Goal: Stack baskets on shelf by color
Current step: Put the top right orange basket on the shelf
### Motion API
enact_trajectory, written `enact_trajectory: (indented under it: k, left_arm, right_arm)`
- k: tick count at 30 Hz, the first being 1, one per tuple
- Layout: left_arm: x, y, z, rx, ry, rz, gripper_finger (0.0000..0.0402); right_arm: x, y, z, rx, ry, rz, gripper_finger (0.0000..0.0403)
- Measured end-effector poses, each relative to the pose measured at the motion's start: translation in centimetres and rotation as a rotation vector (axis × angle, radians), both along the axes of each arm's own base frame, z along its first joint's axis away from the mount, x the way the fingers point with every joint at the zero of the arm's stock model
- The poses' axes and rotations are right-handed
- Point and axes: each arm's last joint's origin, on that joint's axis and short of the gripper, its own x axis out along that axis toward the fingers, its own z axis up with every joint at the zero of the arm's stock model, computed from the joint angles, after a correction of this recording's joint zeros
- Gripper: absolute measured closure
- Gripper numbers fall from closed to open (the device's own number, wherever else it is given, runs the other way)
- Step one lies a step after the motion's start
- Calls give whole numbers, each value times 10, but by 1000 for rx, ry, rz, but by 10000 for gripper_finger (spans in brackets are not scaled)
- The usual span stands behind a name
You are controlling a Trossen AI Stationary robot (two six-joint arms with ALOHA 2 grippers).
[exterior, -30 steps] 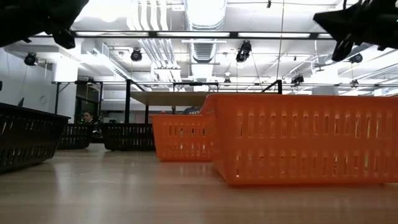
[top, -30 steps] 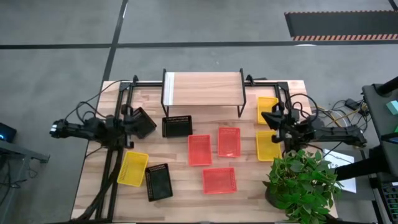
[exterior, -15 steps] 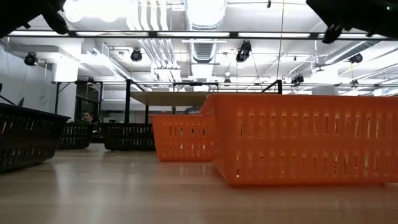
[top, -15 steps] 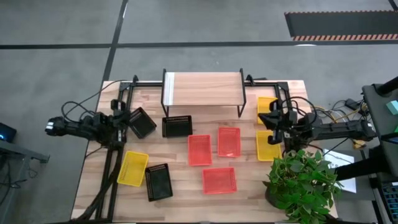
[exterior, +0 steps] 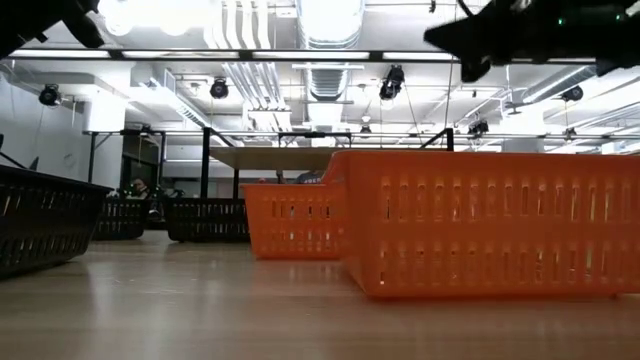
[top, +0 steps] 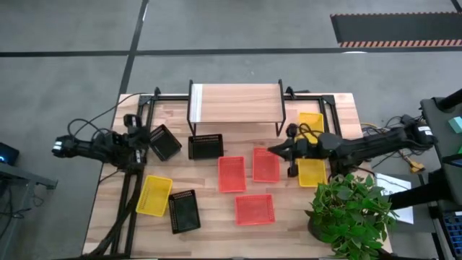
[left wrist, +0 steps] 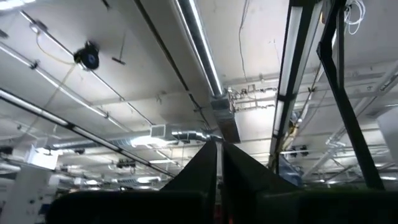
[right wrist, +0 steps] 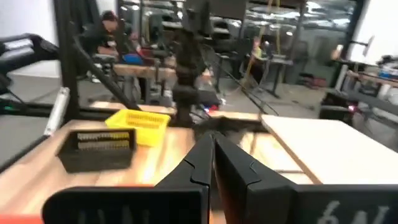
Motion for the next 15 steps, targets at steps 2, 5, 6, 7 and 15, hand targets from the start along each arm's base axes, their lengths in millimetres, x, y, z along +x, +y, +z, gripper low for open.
enact_trajectory:
  k: [2,5,6,7,15]
  left_arm:
    - [-4,1,3,5,-38,19,394]
    - [-7,1,4,16,-66,39,394]
    - [-7,1,5,15,-71,40,394]
    - [-7,1,5,14,-72,42,394]
    - [-7,1,4,15,-65,43,394]
  right_arm:
    - [7,5,5,6,5,15,394]
    - [19,12,6,25,90,39,394]
    - [22,14,6,28,122,45,394]
    - [26,15,7,30,148,50,394]
    - [48,20,16,75,382,40,394]
